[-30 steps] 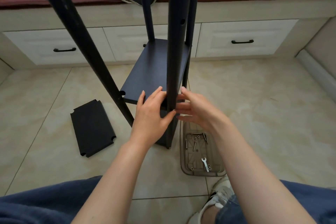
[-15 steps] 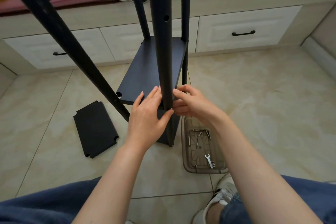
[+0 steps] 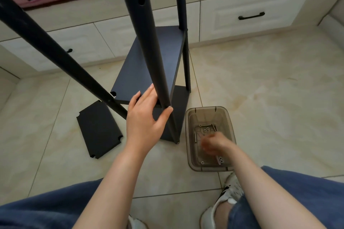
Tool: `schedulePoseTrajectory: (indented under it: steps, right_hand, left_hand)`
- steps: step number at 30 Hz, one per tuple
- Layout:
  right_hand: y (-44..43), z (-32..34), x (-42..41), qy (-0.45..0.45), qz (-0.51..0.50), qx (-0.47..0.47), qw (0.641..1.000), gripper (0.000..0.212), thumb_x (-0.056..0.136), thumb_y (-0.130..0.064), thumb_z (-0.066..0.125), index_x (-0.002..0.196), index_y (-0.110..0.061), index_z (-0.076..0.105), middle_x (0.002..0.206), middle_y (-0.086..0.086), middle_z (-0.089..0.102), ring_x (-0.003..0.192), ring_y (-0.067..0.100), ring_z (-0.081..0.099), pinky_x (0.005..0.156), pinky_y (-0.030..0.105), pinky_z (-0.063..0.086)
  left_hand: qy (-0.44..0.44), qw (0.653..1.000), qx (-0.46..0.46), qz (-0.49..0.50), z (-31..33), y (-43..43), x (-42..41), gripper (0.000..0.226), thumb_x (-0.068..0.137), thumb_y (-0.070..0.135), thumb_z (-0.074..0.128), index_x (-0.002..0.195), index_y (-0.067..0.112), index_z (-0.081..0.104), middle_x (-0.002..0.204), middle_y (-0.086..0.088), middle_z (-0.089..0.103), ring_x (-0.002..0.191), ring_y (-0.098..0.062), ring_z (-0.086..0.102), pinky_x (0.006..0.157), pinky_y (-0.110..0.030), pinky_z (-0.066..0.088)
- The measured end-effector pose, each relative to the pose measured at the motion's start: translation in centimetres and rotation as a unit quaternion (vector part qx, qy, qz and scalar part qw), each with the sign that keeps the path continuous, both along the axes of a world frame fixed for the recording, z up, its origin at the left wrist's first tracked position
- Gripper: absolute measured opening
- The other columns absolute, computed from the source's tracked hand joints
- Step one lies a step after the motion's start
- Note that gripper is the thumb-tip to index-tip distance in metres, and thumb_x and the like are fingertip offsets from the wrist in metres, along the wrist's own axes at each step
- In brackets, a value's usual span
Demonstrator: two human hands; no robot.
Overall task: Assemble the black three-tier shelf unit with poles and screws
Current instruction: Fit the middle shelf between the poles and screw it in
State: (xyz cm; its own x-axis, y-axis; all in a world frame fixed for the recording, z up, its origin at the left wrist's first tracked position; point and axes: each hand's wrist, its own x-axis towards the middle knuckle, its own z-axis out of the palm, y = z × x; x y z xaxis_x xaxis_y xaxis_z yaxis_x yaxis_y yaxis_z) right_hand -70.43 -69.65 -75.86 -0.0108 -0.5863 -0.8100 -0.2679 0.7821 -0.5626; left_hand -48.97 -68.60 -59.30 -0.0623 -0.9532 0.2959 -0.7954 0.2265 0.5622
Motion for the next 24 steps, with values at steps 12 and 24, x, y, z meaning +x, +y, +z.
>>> schedulePoseTrajectory:
  steps: [12, 24]
  right_hand:
    - [1.9, -6.6, 1.8, 0.23, 0.342, -0.028, 0.911, 0.032, 0.094, -0.019, 0.058, 0.124, -0.01, 0.058, 0.122, 0.012, 0.064, 0.11, 0.029, 0.062, 0.092, 0.037, 0.053]
    - [0.7, -8.0, 2.4, 0.277, 0.386, -0.05, 0.879, 0.035, 0.096, -0.011, 0.054, 0.13, -0.007, 0.056, 0.13, 0.014, 0.058, 0.118, 0.033, 0.059, 0.095, 0.039, 0.051]
  left_hand:
    - [0.012, 1.0, -0.017, -0.022, -0.3, -0.2, -0.8, 0.036, 0.095, 0.028, 0.066, 0.125, 0.04, 0.048, 0.134, 0.041, 0.035, 0.143, -0.01, 0.042, 0.121, -0.018, 0.007]
    - [0.029, 0.999, -0.008, -0.014, -0.8, -0.5, -1.0, 0.038, 0.093, 0.033, 0.064, 0.129, 0.038, 0.05, 0.134, 0.038, 0.04, 0.133, 0.019, 0.03, 0.122, -0.027, 0.013]
